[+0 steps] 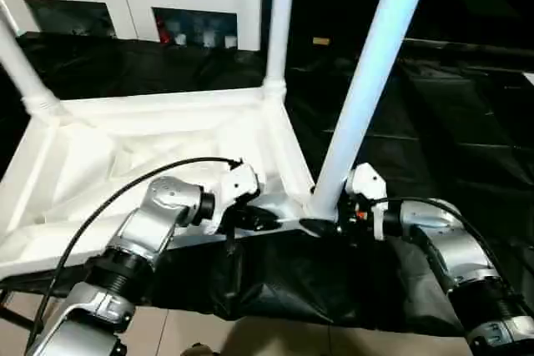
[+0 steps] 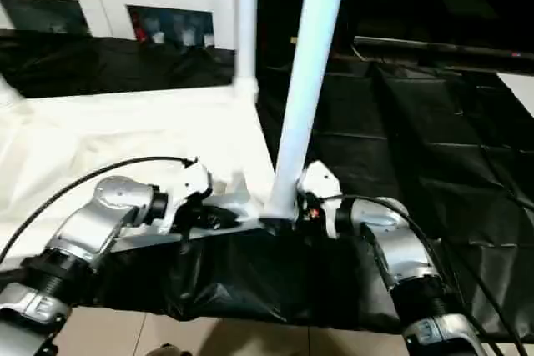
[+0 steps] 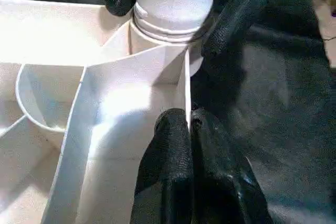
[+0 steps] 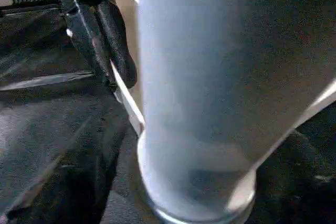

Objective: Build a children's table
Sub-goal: Rotate leg to tighten

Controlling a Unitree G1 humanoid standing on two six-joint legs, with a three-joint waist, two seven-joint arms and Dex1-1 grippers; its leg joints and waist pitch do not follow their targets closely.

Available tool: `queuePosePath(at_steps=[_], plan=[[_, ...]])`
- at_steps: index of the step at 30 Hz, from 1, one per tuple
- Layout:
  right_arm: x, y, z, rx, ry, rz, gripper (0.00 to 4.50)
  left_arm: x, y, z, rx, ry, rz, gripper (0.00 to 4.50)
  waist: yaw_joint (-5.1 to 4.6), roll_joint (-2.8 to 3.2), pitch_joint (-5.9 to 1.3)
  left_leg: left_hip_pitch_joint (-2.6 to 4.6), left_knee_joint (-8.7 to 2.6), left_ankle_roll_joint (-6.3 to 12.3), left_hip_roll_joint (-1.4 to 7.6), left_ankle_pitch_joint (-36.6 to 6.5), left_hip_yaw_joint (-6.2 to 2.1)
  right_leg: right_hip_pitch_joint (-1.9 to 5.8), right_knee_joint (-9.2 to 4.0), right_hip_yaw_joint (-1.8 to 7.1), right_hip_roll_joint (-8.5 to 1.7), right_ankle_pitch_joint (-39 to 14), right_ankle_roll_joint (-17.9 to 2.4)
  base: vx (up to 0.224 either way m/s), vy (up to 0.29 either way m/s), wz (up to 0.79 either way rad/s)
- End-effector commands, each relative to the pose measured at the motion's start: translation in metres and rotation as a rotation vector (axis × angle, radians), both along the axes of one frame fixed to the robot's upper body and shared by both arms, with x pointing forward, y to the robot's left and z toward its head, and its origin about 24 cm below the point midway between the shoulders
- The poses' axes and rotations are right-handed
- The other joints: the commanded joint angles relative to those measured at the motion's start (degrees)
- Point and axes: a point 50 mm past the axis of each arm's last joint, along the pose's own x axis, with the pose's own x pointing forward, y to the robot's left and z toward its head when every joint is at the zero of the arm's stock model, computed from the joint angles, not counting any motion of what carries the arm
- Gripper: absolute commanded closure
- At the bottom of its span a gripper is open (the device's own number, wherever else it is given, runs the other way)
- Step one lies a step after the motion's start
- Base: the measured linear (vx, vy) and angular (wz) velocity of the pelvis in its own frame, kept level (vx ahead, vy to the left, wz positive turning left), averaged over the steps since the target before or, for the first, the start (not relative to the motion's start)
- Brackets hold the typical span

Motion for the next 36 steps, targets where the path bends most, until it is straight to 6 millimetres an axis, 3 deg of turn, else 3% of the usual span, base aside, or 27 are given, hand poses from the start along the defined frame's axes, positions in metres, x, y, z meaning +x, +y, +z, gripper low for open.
queuePosePath(at_steps=[1,8,12,16,18,20,22,23,26,30,31,33,36], plan=[[-0.012,0.017,-0.003,0.030,0.047,0.132,1.20,0.003,-0.011,0.021,-0.080,-0.074,-0.039,4.50,-0.17,-0.37,-3.55,0.90,-4.01,2.84,2.33,-13.28,-0.51,2.53,-5.15,2.86,-4.64,-19.49,-10.22,0.000,0.000,0.00],[-0.016,0.017,-0.001,0.043,0.076,0.164,1.80,0.000,-0.008,0.019,-0.078,-0.057,-0.055,4.50,0.03,-0.38,-3.87,0.66,-3.85,3.36,2.36,-10.58,-0.48,2.77,-4.48,2.85,-4.54,-14.30,-11.21,0.000,0.000,0.00],[-0.014,0.021,-0.004,0.054,0.074,0.128,1.86,0.002,-0.011,0.017,-0.072,-0.068,-0.016,4.50,0.03,-0.51,-3.75,0.71,-3.83,3.13,2.28,-11.16,-0.43,2.70,-4.68,2.81,-4.60,-15.89,-11.03,0.000,0.000,0.00],[-0.001,0.027,-0.012,0.042,0.040,-0.055,1.86,0.009,-0.021,0.015,-0.067,-0.103,0.067,4.50,-0.14,-0.52,-3.65,0.72,-3.90,2.37,2.22,-11.88,-0.48,2.64,-5.02,2.78,-4.74,-18.68,-10.10,0.000,0.000,0.00],[0.012,0.033,-0.019,0.017,0.008,-0.245,1.87,0.015,-0.032,0.014,-0.075,-0.121,0.131,4.50,-0.66,-0.50,-3.40,0.82,-4.03,1.03,2.04,-13.44,-0.55,2.33,-5.33,2.69,-4.64,-22.63,-9.23,0.000,0.000,0.00],[0.015,0.035,-0.020,0.013,0.002,-0.278,1.87,0.016,-0.034,0.014,-0.076,-0.123,0.143,4.50,-1.02,-0.59,-3.45,1.03,-4.06,0.33,1.91,-14.71,-0.73,2.36,-5.72,2.53,-4.74,-25.35,-8.26,0.000,0.000,0.00],[0.027,0.042,-0.024,-0.025,-0.007,-0.454,1.87,0.022,-0.048,0.015,-0.084,-0.135,0.213,4.50,-1.27,-0.42,-3.34,1.12,-4.08,0.28,2.02,-15.19,-0.74,2.05,-5.83,2.67,-4.76,-25.71,-7.99,0.000,0.000,0.00],[0.027,0.042,-0.024,-0.025,-0.007,-0.454,1.87,0.022,-0.048,0.015,-0.084,-0.135,0.213,4.50,-1.69,-0.44,-3.48,1.08,-4.06,-0.07,1.82,-15.38,-0.78,2.14,-5.80,2.55,-4.66,-26.00,-8.00,0.000,0.000,0.00],[0.039,0.061,-0.023,-0.028,-0.013,-0.603,1.87,0.029,-0.068,0.016,-0.087,-0.161,0.303,4.50,-1.94,-0.38,-3.51,0.83,-4.07,0.30,1.83,-14.19,-0.68,2.15,-5.65,2.71,-4.50,-22.68,-8.48,0.000,0.000,0.00],[0.040,0.081,-0.018,0.013,-0.031,-0.570,1.87,0.029,-0.080,0.014,-0.062,-0.186,0.309,4.50,-1.61,-0.35,-4.00,0.62,-3.82,1.51,1.96,-11.07,-0.54,2.63,-4.79,2.87,-4.61,-15.06,-9.93,0.000,0.000,0.00],[0.039,0.085,-0.017,0.044,-0.014,-0.554,1.52,0.029,-0.081,0.014,-0.058,-0.193,0.299,4.50,-1.62,-0.35,-4.02,0.60,-3.79,1.79,1.92,-10.64,-0.50,2.64,-4.72,2.87,-4.61,-14.26,-10.26,0.000,0.000,0.00],[0.039,0.088,-0.015,0.099,0.016,-0.536,1.31,0.028,-0.081,0.015,-0.060,-0.198,0.284,4.50,-1.42,-0.27,-4.10,0.47,-3.73,2.81,1.96,-8.72,-0.43,2.90,-4.30,2.84,-4.50,-10.56,-11.28,0.000,0.000,0.00],[0.039,0.085,-0.014,0.096,0.005,-0.522,1.11,0.028,-0.078,0.015,-0.067,-0.203,0.269,4.50,-1.42,-0.25,-3.99,0.50,-3.79,2.91,1.95,-9.64,-0.41,2.95,-4.44,2.82,-4.58,-11.18,-11.60,0.000,0.000,0.00]])
